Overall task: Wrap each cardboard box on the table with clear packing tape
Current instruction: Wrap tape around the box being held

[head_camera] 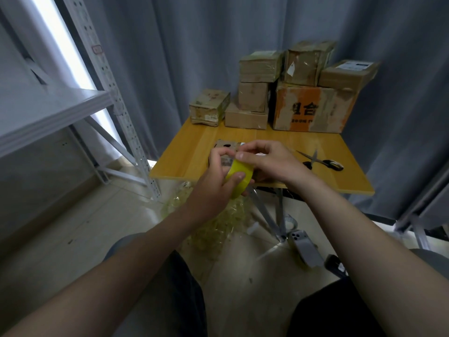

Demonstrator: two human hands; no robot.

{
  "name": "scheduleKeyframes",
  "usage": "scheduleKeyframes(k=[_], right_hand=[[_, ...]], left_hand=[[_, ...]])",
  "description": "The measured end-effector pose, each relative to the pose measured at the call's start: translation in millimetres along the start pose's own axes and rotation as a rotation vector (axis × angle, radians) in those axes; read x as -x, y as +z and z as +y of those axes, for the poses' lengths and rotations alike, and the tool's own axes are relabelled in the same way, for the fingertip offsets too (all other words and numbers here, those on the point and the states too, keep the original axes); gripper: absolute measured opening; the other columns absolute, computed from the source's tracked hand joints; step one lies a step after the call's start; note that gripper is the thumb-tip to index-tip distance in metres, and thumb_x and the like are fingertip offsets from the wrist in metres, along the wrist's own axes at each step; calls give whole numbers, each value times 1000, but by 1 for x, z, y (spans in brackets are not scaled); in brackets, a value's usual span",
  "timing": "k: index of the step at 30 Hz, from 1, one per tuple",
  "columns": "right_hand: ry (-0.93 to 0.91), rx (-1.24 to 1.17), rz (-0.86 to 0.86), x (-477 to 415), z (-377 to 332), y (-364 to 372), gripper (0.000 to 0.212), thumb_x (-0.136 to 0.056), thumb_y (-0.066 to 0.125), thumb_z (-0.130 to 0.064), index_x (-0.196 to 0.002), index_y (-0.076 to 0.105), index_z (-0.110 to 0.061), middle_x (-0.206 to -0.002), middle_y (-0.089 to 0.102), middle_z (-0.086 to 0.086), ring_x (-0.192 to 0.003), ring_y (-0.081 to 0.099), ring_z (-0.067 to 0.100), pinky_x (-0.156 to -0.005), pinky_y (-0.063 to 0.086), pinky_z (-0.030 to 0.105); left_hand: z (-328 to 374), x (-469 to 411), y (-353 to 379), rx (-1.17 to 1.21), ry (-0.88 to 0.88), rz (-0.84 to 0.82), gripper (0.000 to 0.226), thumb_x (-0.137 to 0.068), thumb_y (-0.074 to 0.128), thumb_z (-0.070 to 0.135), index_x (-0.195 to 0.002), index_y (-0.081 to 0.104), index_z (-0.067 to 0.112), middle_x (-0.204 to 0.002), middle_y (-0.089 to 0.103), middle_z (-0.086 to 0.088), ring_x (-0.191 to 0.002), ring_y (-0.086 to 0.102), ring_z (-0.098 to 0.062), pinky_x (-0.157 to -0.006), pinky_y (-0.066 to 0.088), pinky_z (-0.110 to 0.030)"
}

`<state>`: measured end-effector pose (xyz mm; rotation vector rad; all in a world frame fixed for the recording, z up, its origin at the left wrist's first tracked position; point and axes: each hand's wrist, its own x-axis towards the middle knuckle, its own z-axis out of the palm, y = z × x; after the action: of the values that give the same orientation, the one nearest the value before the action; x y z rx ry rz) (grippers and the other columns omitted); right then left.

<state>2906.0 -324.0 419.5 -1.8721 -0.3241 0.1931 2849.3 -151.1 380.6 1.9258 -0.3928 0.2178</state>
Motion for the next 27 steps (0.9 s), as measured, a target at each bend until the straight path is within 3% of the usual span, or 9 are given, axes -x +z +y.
scheduleKeyframes(k=[3,7,9,11,14,19,23,27], right_hand=[[6,56,-4,5,-3,2,39,-85,82,-46,-106,69,-16,-104,73,9,-75,76,31,-70,64,54],[56,-11,-3,7,-3,2,40,-88,82,-37,-110,60,-10,-100,71,15,-64,73,28,-62,64,56],[64,-27,12,7,0,6,32,-90,78,-26,-109,59,-9,-101,68,21,-62,71,25,-56,64,49],[44,14,60,7,7,10,25,-91,75,-21,-105,59,-7,-87,64,17,-56,64,14,-48,58,34],[-27,92,144,12,23,17,22,-88,77,-22,-90,59,-9,-67,60,-3,-48,57,8,-43,49,26],[-68,128,214,18,61,25,27,-87,79,-24,-70,60,-17,-74,61,-7,-65,60,3,-52,50,22],[-19,129,184,19,82,29,25,-80,82,-32,-93,61,-33,-104,65,-16,-99,62,0,-73,53,24],[-41,139,179,20,90,30,24,-79,82,-24,-96,66,-26,-103,66,-17,-101,64,3,-85,59,41]], left_hand=[[-8,-3,4,-149,37,48,36,-100,58,36,-121,30,28,-89,78,-3,-81,74,-15,-75,58,-55],[-18,-12,6,-273,40,74,46,-92,65,43,-117,29,31,-88,72,-4,-77,70,-16,-67,57,-47],[-19,-15,11,-286,48,38,47,-94,71,30,-115,29,27,-73,69,4,-68,66,-4,-63,53,-31],[-20,-13,18,-286,63,23,48,-93,73,20,-111,30,26,-70,65,4,-64,62,-5,-54,43,-17],[-29,-7,28,-253,49,28,48,-91,74,14,-108,30,22,-68,56,-8,-59,52,-16,-52,38,-21],[-55,1,41,-184,48,3,48,-88,79,19,-105,35,21,-64,48,10,-54,49,-4,-50,36,-15],[-77,11,47,-240,65,-9,49,-85,82,25,-97,35,28,-63,45,5,-56,43,-12,-51,33,-19],[-90,17,51,-280,114,-18,54,-87,80,29,-93,26,35,-62,38,11,-51,41,-6,-48,30,-19]])
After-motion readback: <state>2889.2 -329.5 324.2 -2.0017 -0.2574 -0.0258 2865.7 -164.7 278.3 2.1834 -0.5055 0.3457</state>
